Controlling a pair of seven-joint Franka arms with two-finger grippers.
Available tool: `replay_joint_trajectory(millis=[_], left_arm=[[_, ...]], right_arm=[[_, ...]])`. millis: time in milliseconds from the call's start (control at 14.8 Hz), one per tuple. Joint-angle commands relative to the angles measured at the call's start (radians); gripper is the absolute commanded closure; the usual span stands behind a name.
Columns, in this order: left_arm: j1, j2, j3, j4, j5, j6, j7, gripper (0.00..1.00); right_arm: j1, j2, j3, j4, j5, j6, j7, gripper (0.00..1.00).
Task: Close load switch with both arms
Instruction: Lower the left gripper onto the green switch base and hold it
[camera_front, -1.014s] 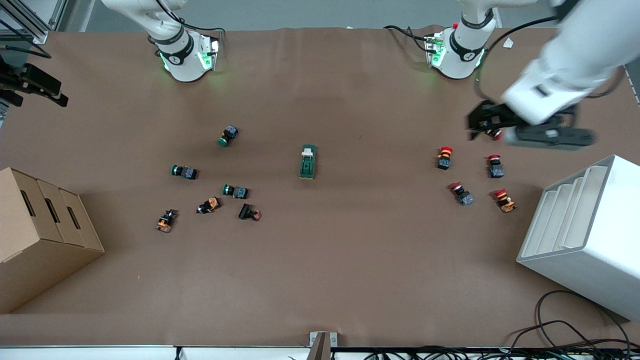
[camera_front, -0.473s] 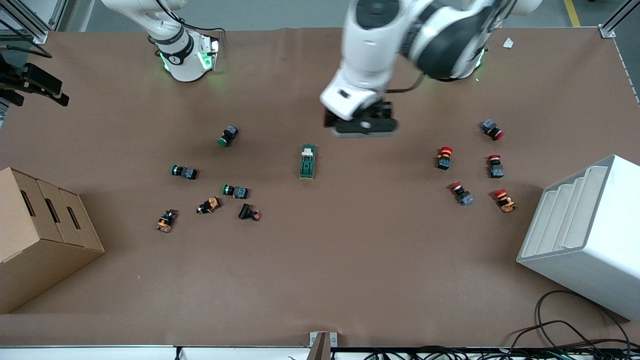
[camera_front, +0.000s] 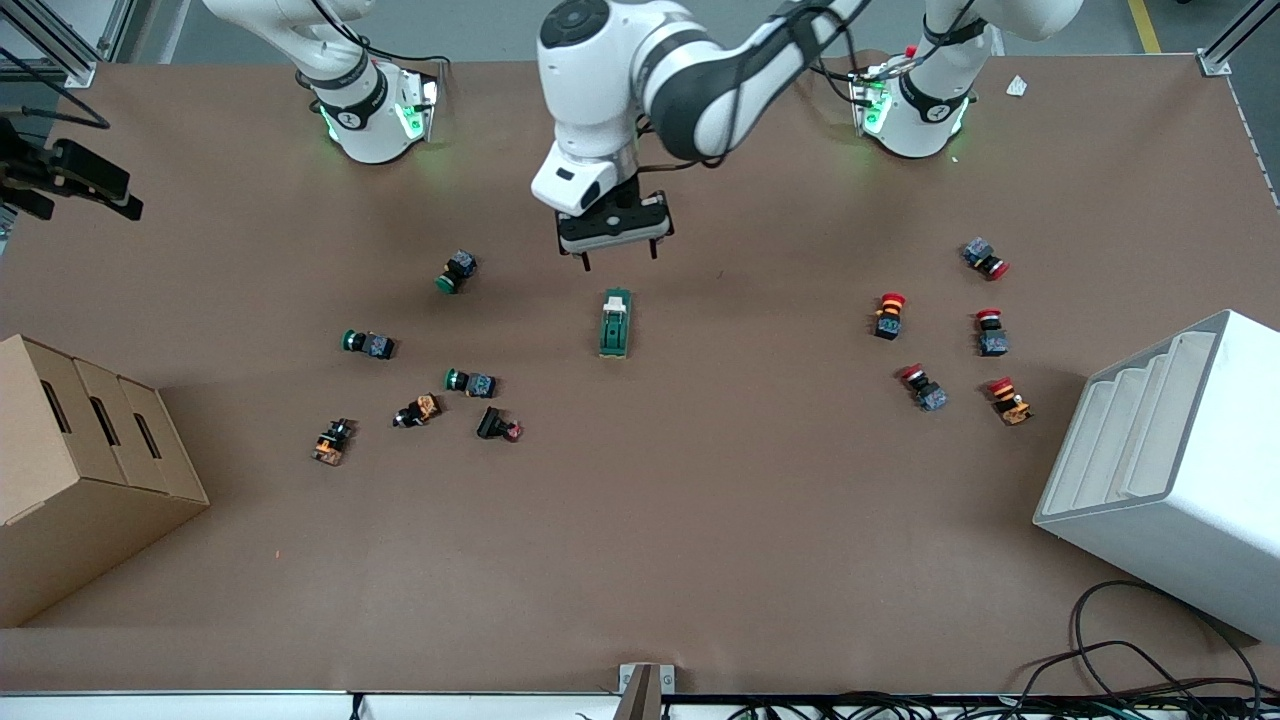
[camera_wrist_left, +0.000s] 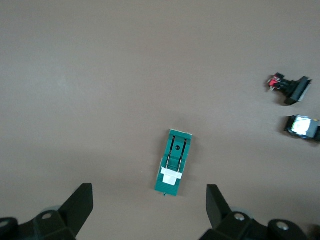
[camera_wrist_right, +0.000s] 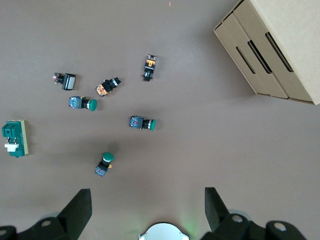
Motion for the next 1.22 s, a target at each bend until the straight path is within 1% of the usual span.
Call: replay_joint_trajectory(millis=[0, 203, 338, 473, 609, 744, 879, 947, 1082, 1150], left_arm=[[-0.048, 0.051, 0.007, 0.021, 0.069, 0.004, -0.149, 0.0], [-0.111, 0.107, 0.007, 0.018, 0.15, 0.014, -0.259, 0.0], [-0.142, 0.159, 0.006, 0.017, 0.273, 0.02, -0.382, 0.0], [-0.179, 0.212, 0.006, 0.006, 0.396, 0.05, -0.489, 0.01], [-0.182, 0.226, 0.003, -0.04, 0.491, 0.052, -0.505, 0.02], [-0.199, 0.233, 0.003, -0.078, 0.543, 0.064, -0.508, 0.03], [-0.205, 0.263, 0.003, -0.098, 0.637, 0.08, -0.549, 0.03], [-0.206, 0.272, 0.003, -0.108, 0.695, 0.08, -0.574, 0.03], [-0.208, 0.291, 0.003, -0.131, 0.767, 0.078, -0.618, 0.03], [-0.208, 0.292, 0.003, -0.149, 0.813, 0.078, -0.646, 0.03]], right_arm=[[-0.008, 0.044, 0.0, 0.009, 0.0, -0.002, -0.004, 0.0], [-0.003, 0.116, 0.002, 0.01, 0.006, -0.005, -0.008, 0.0], [-0.002, 0.158, 0.0, 0.01, -0.003, 0.002, -0.011, 0.0], [0.005, 0.172, 0.002, 0.004, -0.011, -0.004, 0.005, 0.0], [0.015, 0.178, 0.005, -0.006, 0.007, 0.018, 0.041, 0.0], [0.073, 0.182, 0.008, -0.045, 0.034, 0.08, 0.197, 0.0], [0.139, 0.182, 0.01, -0.075, 0.069, 0.128, 0.358, 0.0], [0.17, 0.182, 0.01, -0.098, 0.105, 0.165, 0.447, 0.0], [0.234, 0.181, 0.011, -0.166, 0.153, 0.255, 0.581, 0.0], [0.285, 0.178, 0.011, -0.212, 0.156, 0.315, 0.644, 0.0]])
